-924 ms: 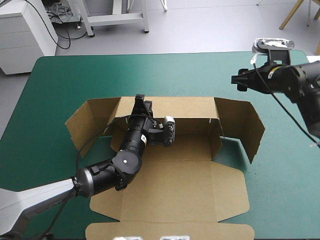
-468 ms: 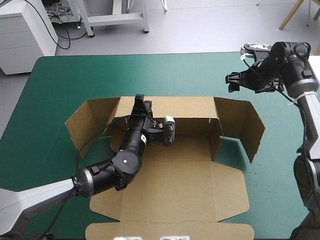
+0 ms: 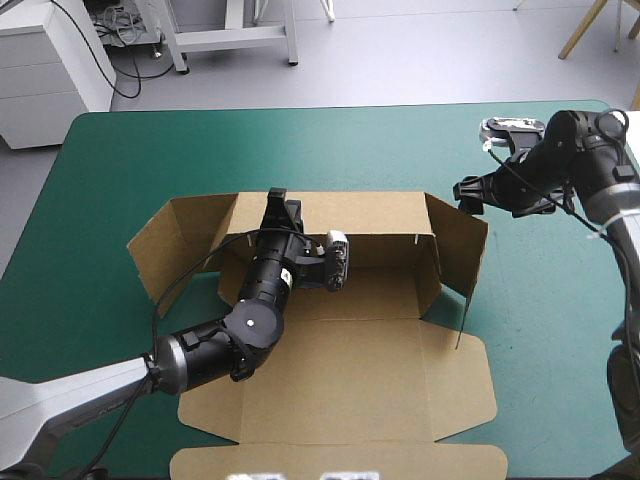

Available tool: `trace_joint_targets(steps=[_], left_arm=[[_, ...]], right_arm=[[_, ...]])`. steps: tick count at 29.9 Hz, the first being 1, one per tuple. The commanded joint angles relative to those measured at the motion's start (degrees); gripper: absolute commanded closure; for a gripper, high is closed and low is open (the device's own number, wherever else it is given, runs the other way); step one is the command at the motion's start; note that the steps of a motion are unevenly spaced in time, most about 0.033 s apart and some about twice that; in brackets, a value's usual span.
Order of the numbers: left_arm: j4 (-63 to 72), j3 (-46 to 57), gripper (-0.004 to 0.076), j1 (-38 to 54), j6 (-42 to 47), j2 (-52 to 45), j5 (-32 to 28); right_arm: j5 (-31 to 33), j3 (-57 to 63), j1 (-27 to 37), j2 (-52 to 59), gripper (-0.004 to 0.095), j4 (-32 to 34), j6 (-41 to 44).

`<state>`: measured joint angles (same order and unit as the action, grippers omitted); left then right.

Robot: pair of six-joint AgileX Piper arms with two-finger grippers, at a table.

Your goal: Fold the box

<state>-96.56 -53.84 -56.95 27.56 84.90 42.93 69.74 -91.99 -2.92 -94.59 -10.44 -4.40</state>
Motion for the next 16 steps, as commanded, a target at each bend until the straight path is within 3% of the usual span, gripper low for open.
trace_joint_targets(steps=[1, 9, 16], left_arm=[[-3.74, -1.58, 0.0734, -0.46, 0.91, -2.1, 3.26], [-3.74, -1.58, 0.0734, -0.46, 0.91, -2.1, 3.26], [-3.74, -1.58, 0.0734, -0.46, 0.91, -2.1, 3.26]], right_arm=[[-2.56, 2.19, 0.51, 6.22, 0.0129, -2.6, -1.63], [-10.32, 14.79, 0.51, 13.13, 0.0129, -8.79, -3.68], [-19.14, 26.08, 0.29, 20.31, 0.0129, -17.49, -11.81]])
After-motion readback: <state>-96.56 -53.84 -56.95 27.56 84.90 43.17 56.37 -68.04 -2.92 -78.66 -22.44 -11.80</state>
